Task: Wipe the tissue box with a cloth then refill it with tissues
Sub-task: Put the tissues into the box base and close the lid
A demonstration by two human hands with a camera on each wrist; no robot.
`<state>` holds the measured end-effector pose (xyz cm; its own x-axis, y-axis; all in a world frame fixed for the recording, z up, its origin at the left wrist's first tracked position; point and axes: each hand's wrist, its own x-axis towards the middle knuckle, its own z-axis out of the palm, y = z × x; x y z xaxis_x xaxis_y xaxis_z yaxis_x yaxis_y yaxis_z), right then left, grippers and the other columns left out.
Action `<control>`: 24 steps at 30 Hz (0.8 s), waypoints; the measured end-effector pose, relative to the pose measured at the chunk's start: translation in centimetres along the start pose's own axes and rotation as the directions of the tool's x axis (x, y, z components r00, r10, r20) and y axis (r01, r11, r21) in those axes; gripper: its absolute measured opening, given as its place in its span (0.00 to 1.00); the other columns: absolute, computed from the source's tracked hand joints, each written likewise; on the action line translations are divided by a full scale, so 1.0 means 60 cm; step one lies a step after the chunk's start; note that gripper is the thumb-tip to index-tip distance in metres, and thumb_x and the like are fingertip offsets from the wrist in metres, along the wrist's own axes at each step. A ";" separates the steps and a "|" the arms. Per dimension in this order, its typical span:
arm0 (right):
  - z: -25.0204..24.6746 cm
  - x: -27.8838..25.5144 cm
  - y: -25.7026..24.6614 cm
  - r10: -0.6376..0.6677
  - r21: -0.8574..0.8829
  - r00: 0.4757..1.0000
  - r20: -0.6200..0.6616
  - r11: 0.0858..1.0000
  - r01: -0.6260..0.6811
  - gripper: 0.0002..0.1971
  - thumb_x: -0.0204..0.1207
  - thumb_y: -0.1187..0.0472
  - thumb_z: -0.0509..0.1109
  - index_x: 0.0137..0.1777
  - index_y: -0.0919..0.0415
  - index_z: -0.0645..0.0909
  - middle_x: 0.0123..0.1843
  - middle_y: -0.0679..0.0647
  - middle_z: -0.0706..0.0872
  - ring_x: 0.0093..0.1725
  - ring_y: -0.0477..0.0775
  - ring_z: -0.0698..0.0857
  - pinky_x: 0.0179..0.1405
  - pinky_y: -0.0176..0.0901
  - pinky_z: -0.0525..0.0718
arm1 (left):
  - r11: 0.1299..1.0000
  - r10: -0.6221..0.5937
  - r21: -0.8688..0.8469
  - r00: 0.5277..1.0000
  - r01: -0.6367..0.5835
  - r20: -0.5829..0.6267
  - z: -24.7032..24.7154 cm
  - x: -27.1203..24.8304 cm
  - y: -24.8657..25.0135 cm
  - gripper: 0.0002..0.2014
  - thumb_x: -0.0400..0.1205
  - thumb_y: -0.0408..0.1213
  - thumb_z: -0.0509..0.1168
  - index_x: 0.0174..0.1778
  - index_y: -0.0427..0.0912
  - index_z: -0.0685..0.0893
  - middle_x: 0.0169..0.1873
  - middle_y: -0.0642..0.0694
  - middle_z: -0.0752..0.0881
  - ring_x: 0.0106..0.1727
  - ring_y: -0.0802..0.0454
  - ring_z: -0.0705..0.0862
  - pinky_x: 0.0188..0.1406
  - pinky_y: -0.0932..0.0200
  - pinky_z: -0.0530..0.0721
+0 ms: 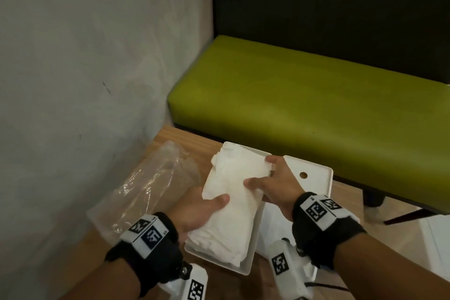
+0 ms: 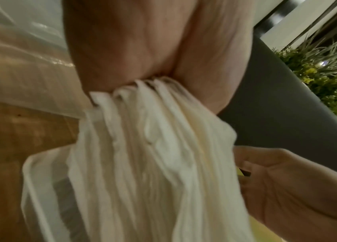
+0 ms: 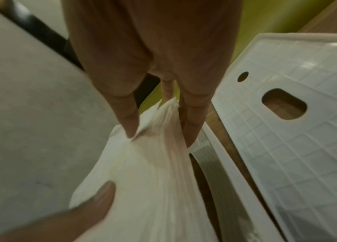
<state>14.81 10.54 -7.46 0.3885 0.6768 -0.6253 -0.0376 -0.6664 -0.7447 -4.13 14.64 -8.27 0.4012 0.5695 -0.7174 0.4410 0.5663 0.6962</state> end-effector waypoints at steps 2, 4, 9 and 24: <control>0.009 0.003 0.006 -0.024 -0.115 0.998 -0.061 0.993 0.017 0.42 0.64 0.58 0.83 0.74 0.47 0.63 0.63 0.55 0.81 0.58 0.59 0.84 0.60 0.57 0.87 | 1.000 -0.006 -0.013 0.999 0.006 -0.039 0.007 0.009 -0.009 0.16 0.80 0.44 0.72 0.61 0.42 0.86 0.51 0.43 0.94 0.56 0.41 0.91 0.63 0.37 0.86; 0.014 0.002 0.006 -0.079 -0.189 0.989 -0.122 0.980 0.055 0.40 0.65 0.59 0.83 0.73 0.50 0.64 0.65 0.56 0.81 0.61 0.59 0.83 0.61 0.53 0.85 | 1.000 -0.003 -0.019 0.997 0.002 -0.080 0.014 0.018 -0.016 0.21 0.75 0.50 0.74 0.61 0.43 0.87 0.51 0.44 0.94 0.55 0.40 0.91 0.62 0.37 0.86; 0.021 -0.003 -0.001 -0.236 -0.374 0.952 -0.192 0.915 0.151 0.37 0.67 0.61 0.81 0.72 0.54 0.65 0.69 0.57 0.76 0.65 0.60 0.80 0.62 0.55 0.83 | 0.999 0.030 0.016 0.984 -0.028 -0.176 0.031 0.030 -0.024 0.27 0.66 0.60 0.74 0.59 0.50 0.88 0.50 0.49 0.93 0.55 0.44 0.90 0.61 0.40 0.87; 0.023 0.004 0.022 -0.319 -0.424 0.921 -0.223 0.883 0.203 0.32 0.68 0.65 0.74 0.66 0.44 0.63 0.67 0.51 0.74 0.53 0.54 0.80 0.59 0.68 0.81 | 0.984 0.163 0.096 0.976 -0.150 -0.145 0.052 0.030 -0.011 0.26 0.83 0.39 0.69 0.77 0.55 0.70 0.65 0.51 0.85 0.66 0.48 0.84 0.69 0.40 0.82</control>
<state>13.60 10.26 -8.92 0.5751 0.7664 -0.2863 0.4359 -0.5832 -0.6854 -1.17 13.42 -10.08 0.3465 0.7345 -0.5835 0.4509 0.4150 0.7902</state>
